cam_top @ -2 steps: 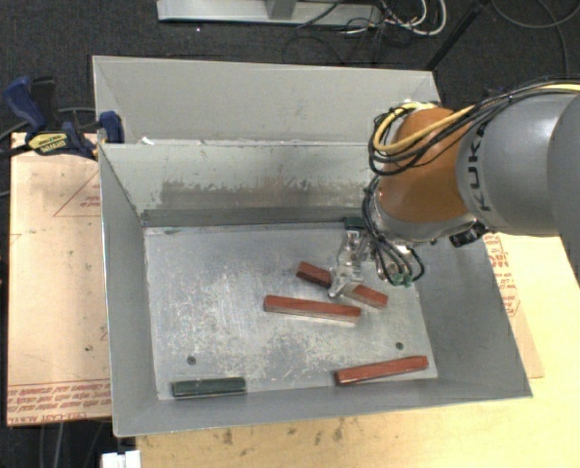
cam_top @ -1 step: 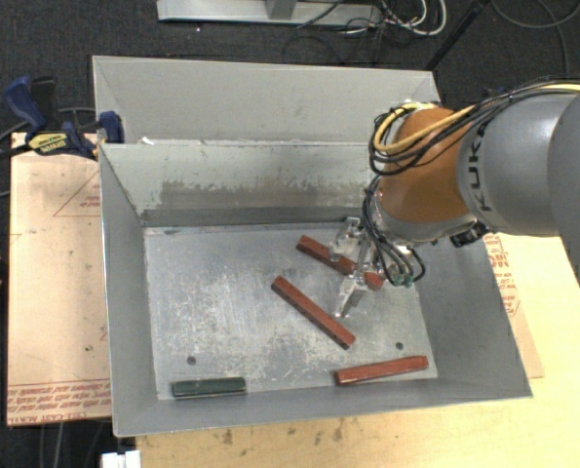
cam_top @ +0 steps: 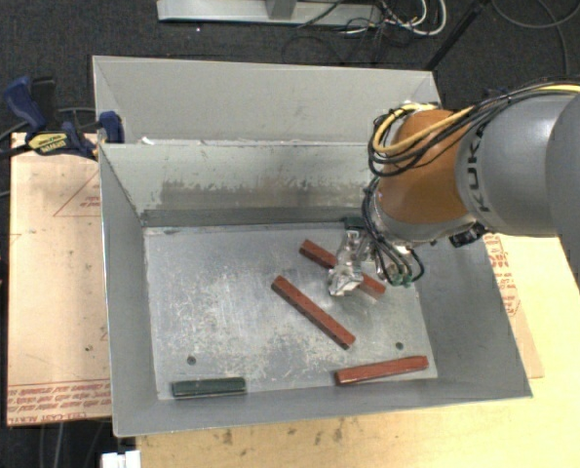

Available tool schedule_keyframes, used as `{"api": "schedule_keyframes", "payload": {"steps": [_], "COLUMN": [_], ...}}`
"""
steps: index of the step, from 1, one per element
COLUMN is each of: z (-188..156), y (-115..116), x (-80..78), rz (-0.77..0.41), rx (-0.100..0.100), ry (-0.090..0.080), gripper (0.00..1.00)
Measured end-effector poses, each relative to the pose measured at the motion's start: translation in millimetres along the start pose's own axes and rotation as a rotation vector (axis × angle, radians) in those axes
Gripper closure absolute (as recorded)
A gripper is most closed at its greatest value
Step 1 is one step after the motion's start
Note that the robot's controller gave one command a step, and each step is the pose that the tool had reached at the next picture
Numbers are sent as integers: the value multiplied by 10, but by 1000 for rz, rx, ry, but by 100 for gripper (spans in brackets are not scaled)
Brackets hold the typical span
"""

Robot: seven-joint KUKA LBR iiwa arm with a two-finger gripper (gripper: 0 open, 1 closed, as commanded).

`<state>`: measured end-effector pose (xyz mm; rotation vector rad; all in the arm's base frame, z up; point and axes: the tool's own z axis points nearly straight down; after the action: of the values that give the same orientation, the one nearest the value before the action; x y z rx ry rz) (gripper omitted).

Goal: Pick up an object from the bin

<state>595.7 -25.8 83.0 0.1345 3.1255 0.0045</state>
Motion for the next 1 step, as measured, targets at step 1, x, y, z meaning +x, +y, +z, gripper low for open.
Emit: {"api": "schedule_keyframes", "payload": {"steps": [1], "z": [19], "y": [-6], "x": [26], "rz": [0], "rx": [1], "ry": [10], "gripper": [0]}}
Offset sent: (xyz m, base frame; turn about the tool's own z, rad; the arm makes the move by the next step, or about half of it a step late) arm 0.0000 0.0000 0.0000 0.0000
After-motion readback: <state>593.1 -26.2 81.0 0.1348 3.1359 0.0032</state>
